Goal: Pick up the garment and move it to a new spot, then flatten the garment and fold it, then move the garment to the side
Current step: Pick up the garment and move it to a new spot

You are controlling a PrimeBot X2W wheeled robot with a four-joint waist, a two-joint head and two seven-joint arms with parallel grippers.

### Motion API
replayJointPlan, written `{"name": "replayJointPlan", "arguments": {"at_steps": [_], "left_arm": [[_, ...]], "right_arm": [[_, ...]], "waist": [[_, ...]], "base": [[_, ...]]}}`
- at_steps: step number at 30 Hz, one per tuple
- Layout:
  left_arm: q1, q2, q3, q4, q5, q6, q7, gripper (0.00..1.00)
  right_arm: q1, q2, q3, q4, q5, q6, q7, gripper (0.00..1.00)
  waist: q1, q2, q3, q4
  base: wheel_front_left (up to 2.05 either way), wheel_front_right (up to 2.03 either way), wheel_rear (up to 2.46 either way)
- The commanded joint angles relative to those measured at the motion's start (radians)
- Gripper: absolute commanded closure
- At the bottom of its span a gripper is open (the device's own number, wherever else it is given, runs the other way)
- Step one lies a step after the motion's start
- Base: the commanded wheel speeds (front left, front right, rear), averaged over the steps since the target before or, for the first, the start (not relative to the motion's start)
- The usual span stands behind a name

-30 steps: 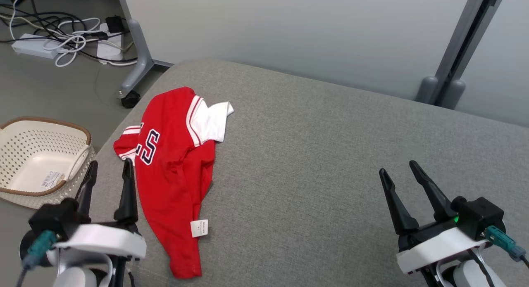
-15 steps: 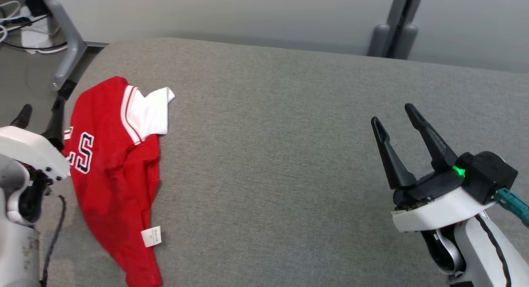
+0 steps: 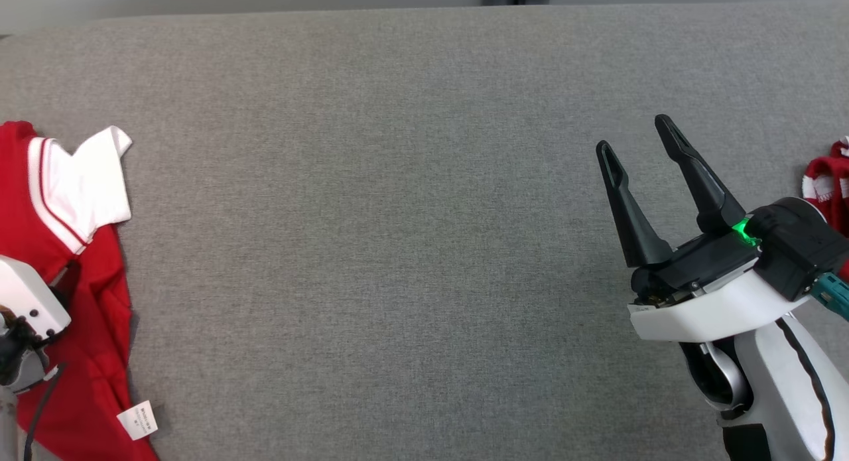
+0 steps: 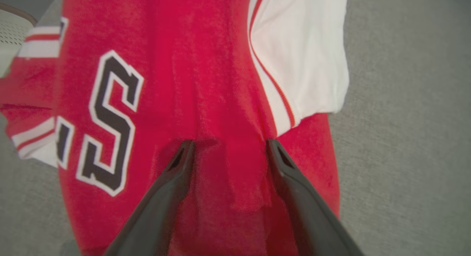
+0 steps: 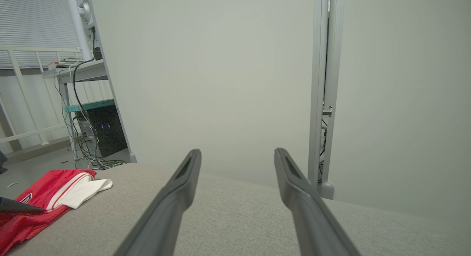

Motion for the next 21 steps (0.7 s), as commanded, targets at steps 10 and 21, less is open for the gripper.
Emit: {"name": "replayJointPlan", "arguments": {"at_steps": [10, 21], "left_arm": [[0.023, -0.018, -0.044, 0.136, -0.053, -0.023, 0.119, 0.56], [-0.023, 0.042, -0.140, 0.006, -0.036, -0.027, -0.043, 1.00]], "right_arm": [[0.008, -0.003, -0.016, 0.000, -0.002, 0.000, -0.005, 0.00], [0.029, 0.015, -0.024, 0.021, 0.002, 0.000, -0.005, 0.00]], "waist": [[0.0000, 0.0000, 0.012, -0.026], [0.0000, 0.0000, -0.052, 0.000]], "base": [[0.00, 0.00, 0.00], [0.00, 0.00, 0.00]]}}
